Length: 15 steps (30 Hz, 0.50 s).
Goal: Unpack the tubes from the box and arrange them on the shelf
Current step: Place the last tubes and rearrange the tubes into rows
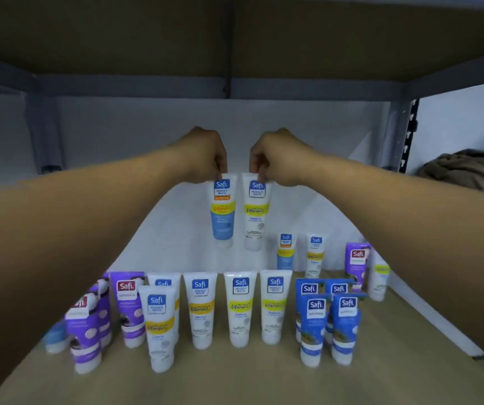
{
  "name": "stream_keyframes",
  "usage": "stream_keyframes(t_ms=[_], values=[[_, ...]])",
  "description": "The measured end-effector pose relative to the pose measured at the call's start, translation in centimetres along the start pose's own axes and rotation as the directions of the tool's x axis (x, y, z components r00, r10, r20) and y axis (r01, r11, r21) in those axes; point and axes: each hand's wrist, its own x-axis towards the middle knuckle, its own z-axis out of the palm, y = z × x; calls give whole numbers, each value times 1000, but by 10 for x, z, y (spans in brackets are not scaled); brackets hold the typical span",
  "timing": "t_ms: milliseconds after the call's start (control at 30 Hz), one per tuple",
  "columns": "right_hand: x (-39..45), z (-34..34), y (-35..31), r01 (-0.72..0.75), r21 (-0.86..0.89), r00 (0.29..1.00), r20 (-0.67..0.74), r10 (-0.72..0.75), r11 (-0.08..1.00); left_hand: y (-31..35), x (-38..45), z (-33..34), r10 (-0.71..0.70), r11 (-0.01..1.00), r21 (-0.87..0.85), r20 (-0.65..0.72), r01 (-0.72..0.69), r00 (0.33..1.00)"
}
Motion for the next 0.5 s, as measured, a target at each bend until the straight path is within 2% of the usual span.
stream_keyframes(t_ms=[100,233,500], values=[[-23,-27,-16,0,-7,1000,1,0,1000,13,-26,-27,-13,1000,-9,6,13,1000],[-58,-40,-35,-18,12,996,83,17,1000,28,-69,-39,7,1000,-20,60,-6,998],[-130,-1,-52,-66,150,964,264,25,986,45,-148,7,45,986,-165,168,-17,985]])
